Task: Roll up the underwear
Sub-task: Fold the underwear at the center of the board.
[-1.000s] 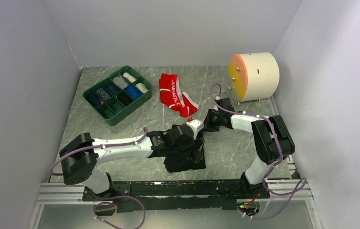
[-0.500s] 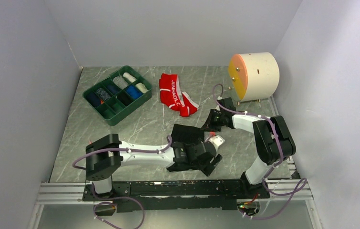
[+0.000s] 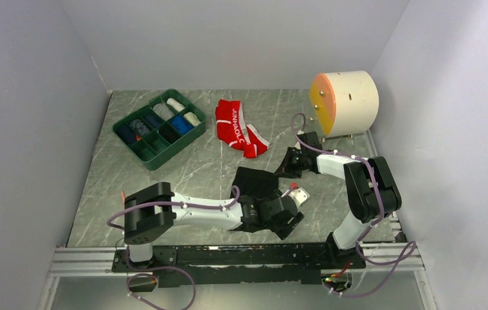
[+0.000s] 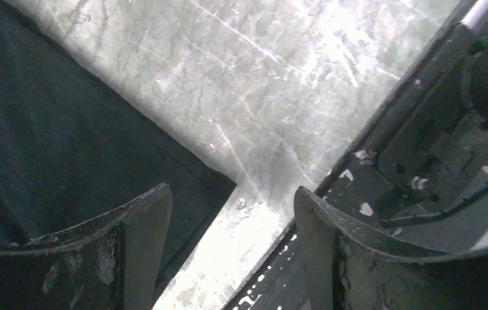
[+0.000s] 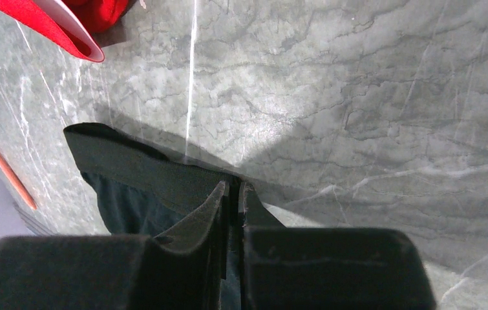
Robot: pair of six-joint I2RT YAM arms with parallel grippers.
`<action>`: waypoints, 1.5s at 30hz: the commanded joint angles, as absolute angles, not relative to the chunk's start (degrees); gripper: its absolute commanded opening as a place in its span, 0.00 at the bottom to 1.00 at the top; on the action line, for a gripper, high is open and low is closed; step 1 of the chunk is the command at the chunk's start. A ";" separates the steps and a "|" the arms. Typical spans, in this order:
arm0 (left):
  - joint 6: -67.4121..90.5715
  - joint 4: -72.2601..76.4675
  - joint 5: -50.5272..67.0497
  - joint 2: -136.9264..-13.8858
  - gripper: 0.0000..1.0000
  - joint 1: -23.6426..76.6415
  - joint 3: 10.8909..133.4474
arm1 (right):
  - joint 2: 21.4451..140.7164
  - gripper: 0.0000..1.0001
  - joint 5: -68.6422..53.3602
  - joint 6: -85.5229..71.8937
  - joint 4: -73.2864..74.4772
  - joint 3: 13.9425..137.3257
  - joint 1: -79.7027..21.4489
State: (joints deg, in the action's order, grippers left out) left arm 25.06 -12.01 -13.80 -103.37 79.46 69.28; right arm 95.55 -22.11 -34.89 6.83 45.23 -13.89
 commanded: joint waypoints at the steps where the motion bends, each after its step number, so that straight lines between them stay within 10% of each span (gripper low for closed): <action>1: 24.35 -15.51 -19.49 -105.51 0.73 79.58 72.58 | 95.09 0.04 -22.16 -34.49 6.06 45.41 -13.19; 31: 23.04 -20.38 -23.85 -113.57 0.60 83.79 78.58 | 95.51 0.02 -22.96 -35.33 5.01 43.06 -13.18; 38: 25.07 -23.08 -26.80 -115.17 0.41 83.98 79.28 | 94.84 0.02 -23.10 -35.37 5.25 42.59 -13.19; 45: 26.87 -23.07 -28.38 -115.63 0.55 84.03 78.14 | 94.83 0.02 -23.32 -34.90 5.88 42.88 -13.19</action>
